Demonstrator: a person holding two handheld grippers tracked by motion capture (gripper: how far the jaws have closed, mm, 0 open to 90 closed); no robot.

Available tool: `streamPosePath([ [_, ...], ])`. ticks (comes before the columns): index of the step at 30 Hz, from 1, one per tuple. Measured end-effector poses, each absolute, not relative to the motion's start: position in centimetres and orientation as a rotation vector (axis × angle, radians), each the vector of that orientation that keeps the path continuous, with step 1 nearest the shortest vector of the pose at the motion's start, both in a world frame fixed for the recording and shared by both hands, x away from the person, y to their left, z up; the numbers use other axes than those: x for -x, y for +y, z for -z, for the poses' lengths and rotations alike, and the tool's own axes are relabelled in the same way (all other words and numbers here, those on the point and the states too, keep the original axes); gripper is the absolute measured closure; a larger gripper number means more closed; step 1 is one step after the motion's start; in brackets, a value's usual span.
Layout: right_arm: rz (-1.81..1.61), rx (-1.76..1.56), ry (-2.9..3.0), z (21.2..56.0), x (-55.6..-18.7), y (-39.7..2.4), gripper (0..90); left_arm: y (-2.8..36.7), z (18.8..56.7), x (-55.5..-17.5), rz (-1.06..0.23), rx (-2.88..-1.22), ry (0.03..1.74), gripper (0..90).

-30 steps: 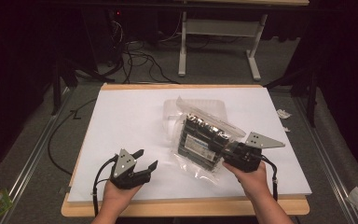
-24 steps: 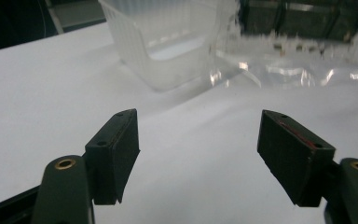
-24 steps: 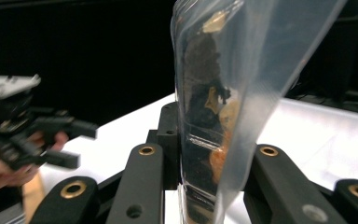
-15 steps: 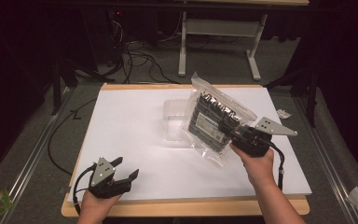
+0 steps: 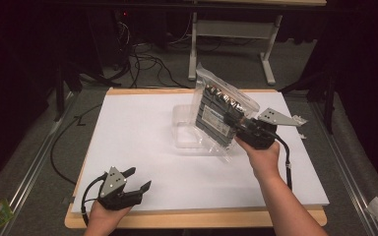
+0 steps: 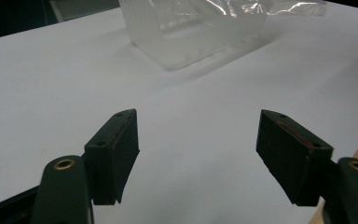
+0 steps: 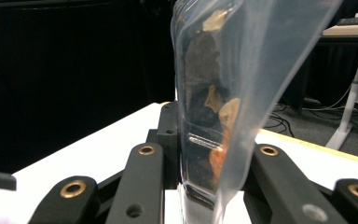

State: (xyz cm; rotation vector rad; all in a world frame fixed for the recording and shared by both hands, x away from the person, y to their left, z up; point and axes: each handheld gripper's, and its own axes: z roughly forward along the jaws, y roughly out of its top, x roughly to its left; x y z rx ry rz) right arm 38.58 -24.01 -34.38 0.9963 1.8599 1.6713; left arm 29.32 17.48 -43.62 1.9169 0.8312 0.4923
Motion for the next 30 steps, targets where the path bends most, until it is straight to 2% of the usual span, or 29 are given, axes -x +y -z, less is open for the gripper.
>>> streamPosePath([
  [15,-1.62,-1.026,1.848,34.6,-43.6,-20.5,74.8,17.8,43.5,-29.5,-0.472,-1.9,0.82,31.3],
  [30,-1.546,-1.011,1.874,34.8,-46.5,-19.1,74.8,17.8,43.6,-29.7,-0.474,-1.906,0.795,31.6],
])
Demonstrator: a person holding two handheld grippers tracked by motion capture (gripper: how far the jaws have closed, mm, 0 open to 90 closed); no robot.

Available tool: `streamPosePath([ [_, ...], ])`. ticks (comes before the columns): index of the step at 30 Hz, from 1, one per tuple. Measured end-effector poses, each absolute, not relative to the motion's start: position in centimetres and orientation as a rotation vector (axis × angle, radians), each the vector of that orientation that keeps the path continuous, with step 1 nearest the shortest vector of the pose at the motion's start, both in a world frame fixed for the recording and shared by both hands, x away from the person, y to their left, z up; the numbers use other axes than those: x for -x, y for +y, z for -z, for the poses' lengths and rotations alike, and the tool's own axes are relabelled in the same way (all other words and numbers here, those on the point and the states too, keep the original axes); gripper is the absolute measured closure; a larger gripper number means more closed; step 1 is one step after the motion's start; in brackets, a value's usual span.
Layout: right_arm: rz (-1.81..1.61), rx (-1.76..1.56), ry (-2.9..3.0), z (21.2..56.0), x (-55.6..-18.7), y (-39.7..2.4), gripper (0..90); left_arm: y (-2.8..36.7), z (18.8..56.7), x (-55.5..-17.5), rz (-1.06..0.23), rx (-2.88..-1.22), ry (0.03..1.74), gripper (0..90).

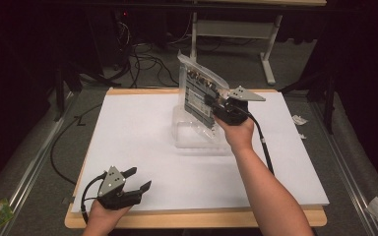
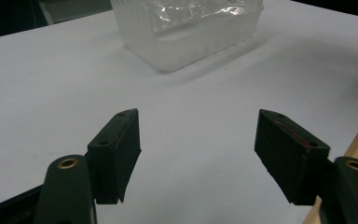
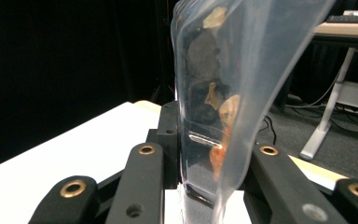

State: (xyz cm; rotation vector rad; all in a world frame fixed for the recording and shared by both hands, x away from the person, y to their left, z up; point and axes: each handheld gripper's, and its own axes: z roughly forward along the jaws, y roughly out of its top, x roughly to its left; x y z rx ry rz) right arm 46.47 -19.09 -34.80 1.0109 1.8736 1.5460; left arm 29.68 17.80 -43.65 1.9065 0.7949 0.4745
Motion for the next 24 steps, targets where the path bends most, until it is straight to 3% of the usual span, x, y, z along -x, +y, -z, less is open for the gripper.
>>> streamPosePath([
  [24,-1.472,-1.001,1.949,37.7,-47.7,-18.2,74.8,17.6,43.9,-29.7,-0.439,-1.917,0.806,31.6],
])
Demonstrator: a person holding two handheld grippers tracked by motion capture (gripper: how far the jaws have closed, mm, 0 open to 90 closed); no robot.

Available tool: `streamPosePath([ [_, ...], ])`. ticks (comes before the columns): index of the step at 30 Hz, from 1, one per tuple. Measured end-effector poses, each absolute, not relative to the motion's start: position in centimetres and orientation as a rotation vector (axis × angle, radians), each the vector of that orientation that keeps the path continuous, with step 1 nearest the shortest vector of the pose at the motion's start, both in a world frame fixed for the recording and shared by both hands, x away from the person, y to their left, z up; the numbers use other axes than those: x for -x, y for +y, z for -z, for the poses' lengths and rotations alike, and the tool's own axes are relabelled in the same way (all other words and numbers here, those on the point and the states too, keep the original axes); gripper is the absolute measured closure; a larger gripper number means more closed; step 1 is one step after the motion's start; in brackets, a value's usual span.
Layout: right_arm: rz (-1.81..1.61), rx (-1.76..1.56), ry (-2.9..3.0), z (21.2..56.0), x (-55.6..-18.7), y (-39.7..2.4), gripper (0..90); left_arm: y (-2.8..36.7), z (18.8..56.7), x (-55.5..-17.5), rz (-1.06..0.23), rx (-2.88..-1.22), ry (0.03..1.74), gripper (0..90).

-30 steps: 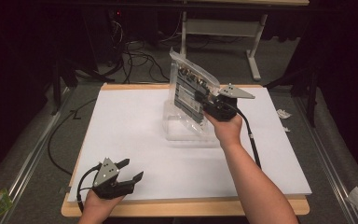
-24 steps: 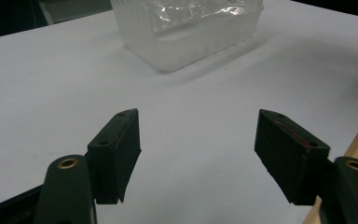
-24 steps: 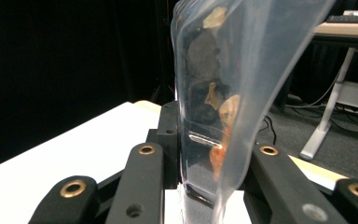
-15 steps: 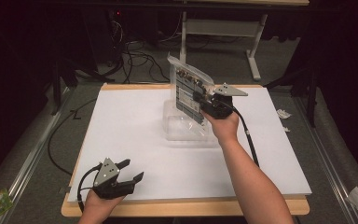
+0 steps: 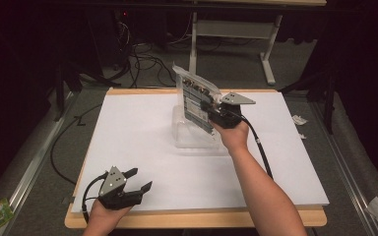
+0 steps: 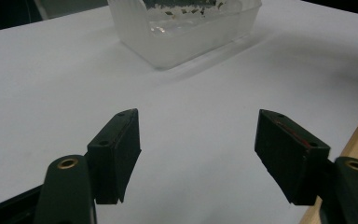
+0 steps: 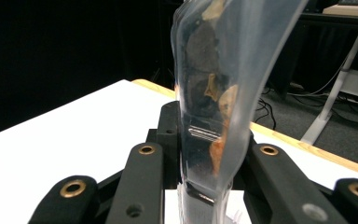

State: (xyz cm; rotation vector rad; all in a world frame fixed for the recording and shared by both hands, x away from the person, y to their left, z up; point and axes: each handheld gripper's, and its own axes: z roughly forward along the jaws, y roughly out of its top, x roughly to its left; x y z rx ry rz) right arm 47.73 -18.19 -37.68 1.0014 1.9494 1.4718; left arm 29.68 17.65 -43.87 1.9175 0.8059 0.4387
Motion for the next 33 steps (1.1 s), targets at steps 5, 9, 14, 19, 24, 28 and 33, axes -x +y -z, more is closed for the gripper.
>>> streamPosePath([
  [5,-1.494,-1.007,1.943,38.3,-47.7,-18.3,74.7,17.6,43.9,-29.7,-0.43,-1.918,0.804,31.5],
  [9,-1.532,-1.042,1.929,39.5,-47.5,-19.1,74.7,17.5,43.9,-29.7,-0.427,-1.92,0.802,31.5],
  [14,-1.552,-1.086,1.915,41.1,-47.2,-20.0,74.7,17.4,44.0,-29.8,-0.424,-1.922,0.803,31.5],
  [19,-1.573,-1.053,1.893,41.9,-46.6,-20.6,74.6,17.3,44.0,-29.9,-0.423,-1.923,0.803,31.5],
  [24,-1.567,-1.065,1.888,41.8,-46.7,-20.4,74.5,17.4,44.0,-29.8,-0.423,-1.921,0.805,31.5],
  [28,-1.558,-1.082,1.887,41.6,-46.9,-20.3,73.9,17.5,44.0,-29.9,-0.418,-1.917,0.805,31.5],
  [33,-1.542,-1.117,1.892,41.3,-47.1,-20.3,71.8,17.5,44.0,-29.9,-0.42,-1.916,0.807,31.5],
])
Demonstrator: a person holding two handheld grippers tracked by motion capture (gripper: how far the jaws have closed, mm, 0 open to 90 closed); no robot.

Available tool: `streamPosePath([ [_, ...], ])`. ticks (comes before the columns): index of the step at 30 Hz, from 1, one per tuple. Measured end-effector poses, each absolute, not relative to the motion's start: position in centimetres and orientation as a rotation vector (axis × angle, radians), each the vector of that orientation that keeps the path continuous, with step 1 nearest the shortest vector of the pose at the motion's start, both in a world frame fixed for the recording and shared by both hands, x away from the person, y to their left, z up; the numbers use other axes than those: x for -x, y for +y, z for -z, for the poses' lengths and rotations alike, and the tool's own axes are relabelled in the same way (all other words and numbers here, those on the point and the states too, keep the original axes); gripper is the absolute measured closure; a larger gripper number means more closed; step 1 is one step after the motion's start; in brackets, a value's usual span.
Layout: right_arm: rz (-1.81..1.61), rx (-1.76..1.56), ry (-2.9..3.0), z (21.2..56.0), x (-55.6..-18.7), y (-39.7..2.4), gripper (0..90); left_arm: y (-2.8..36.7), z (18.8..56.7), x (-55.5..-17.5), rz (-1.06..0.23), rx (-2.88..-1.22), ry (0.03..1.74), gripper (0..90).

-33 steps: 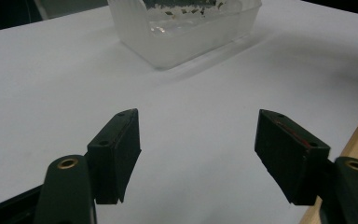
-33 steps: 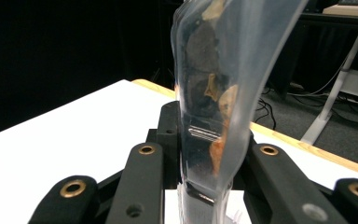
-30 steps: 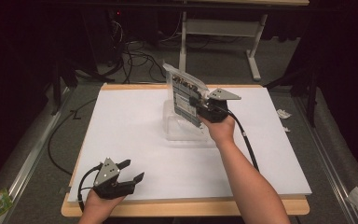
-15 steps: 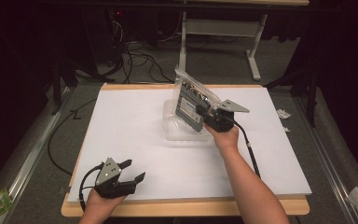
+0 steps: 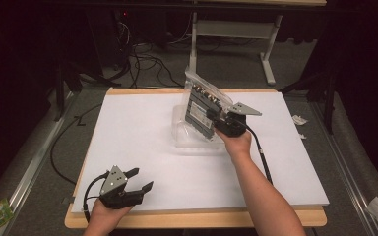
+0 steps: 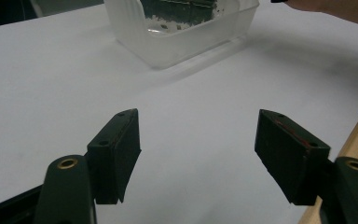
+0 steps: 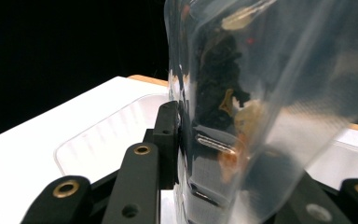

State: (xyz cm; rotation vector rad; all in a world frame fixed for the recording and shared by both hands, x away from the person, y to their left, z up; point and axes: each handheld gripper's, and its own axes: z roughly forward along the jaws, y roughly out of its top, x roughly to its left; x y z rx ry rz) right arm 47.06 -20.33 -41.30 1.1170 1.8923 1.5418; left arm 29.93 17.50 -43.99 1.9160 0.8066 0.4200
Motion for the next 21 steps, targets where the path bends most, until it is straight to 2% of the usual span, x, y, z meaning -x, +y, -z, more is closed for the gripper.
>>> streamPosePath([
  [6,-1.535,-1.123,1.905,41.11,-47.28,-20.31,67.3,17.58,44.02,-29.98,-0.418,-1.908,0.811,31.5],
  [7,-1.527,-1.129,1.913,41.03,-47.31,-20.34,62.1,17.6,44.01,-30.0,-0.418,-1.911,0.811,31.5],
  [8,-1.523,-1.135,1.914,40.99,-47.3,-20.35,60.7,17.6,44.02,-30.01,-0.417,-1.913,0.811,31.5],
  [18,-1.516,-1.138,1.93,40.69,-47.41,-20.53,51.2,17.55,44.03,-30.02,-0.416,-1.914,0.808,31.5],
  [20,-1.516,-1.13,1.934,40.68,-47.41,-20.58,47.2,17.53,44.03,-30.01,-0.415,-1.914,0.805,31.5],
  [21,-1.523,-1.127,1.934,40.67,-47.42,-20.61,42.5,17.53,44.04,-30.02,-0.415,-1.914,0.804,31.5],
])
